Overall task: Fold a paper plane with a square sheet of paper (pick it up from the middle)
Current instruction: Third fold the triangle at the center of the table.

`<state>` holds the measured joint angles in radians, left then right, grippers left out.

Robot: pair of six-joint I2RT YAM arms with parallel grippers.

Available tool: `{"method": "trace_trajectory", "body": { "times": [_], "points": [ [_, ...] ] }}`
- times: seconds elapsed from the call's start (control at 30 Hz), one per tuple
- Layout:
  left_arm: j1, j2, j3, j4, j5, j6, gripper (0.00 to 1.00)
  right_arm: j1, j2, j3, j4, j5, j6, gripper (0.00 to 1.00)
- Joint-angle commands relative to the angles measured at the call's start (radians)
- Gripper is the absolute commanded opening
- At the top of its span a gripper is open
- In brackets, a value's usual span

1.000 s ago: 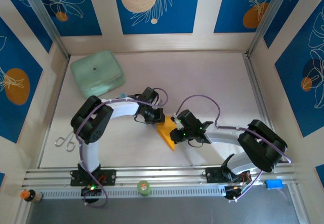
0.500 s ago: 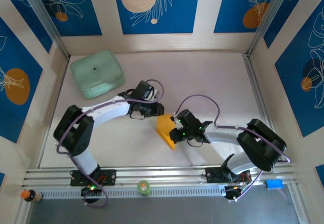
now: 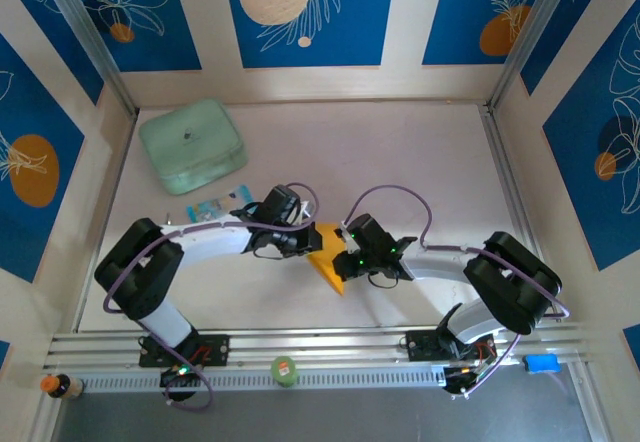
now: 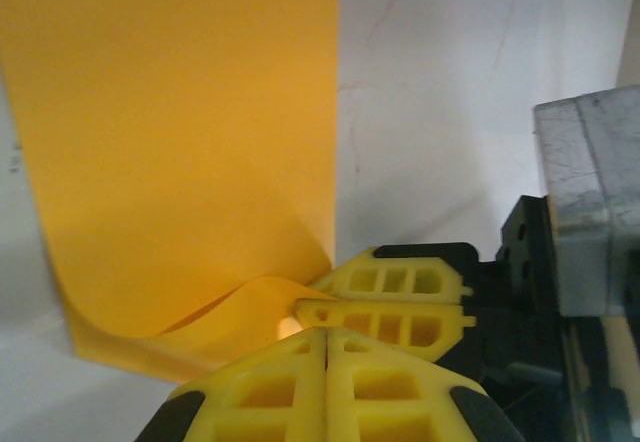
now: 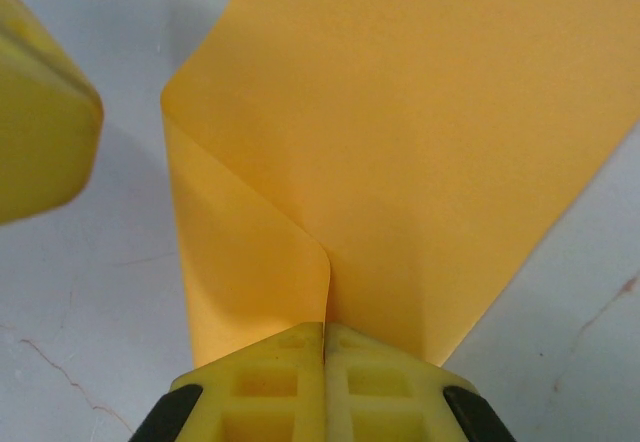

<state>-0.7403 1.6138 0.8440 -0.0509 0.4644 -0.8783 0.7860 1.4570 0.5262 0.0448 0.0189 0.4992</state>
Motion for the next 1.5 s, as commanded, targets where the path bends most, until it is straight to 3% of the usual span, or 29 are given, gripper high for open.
{"method": "trace_trajectory", "body": {
  "times": [0.0, 0.33, 0.97, 1.47],
  "points": [
    [-0.007, 0.018, -0.014, 0.043, 0.014, -0.031, 0.06, 0.009, 0.022, -0.001, -0.04, -0.002, 0.015, 0.0],
    [-0.017, 0.061, -0.064, 0.167, 0.052, -0.102, 0.0, 0.01, 0.029, -0.006, -0.04, 0.006, 0.025, 0.0],
    [-0.051, 0.053, -0.173, 0.353, 0.025, -0.209, 0.0, 0.011, 0.04, -0.003, -0.051, 0.029, 0.035, 0.0],
    [-0.052, 0.095, -0.181, 0.259, -0.039, -0.202, 0.0, 0.013, 0.039, -0.005, -0.051, 0.032, 0.038, 0.0]
  ]
}}
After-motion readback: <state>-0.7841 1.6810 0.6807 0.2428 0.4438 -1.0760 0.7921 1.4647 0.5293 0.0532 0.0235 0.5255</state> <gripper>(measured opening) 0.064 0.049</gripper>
